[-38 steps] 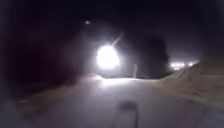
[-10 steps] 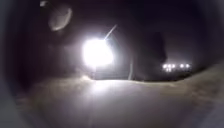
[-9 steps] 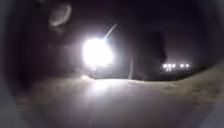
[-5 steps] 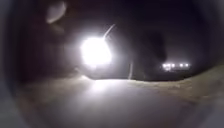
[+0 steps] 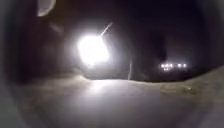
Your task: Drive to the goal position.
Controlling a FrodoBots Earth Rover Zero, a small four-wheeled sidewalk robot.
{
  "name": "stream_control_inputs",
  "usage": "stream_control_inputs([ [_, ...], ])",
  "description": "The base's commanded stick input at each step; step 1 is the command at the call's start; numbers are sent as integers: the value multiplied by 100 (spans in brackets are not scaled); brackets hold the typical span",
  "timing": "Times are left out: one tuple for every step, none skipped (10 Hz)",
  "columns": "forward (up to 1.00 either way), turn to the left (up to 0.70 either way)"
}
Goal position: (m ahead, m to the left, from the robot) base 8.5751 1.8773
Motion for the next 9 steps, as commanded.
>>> stream_control_inputs([
  [100, 4],
  [100, 4],
  [100, 5],
  [100, 7],
  [100, 11],
  [100, 10],
  [100, 7],
  [100, 5],
  [100, 5],
])
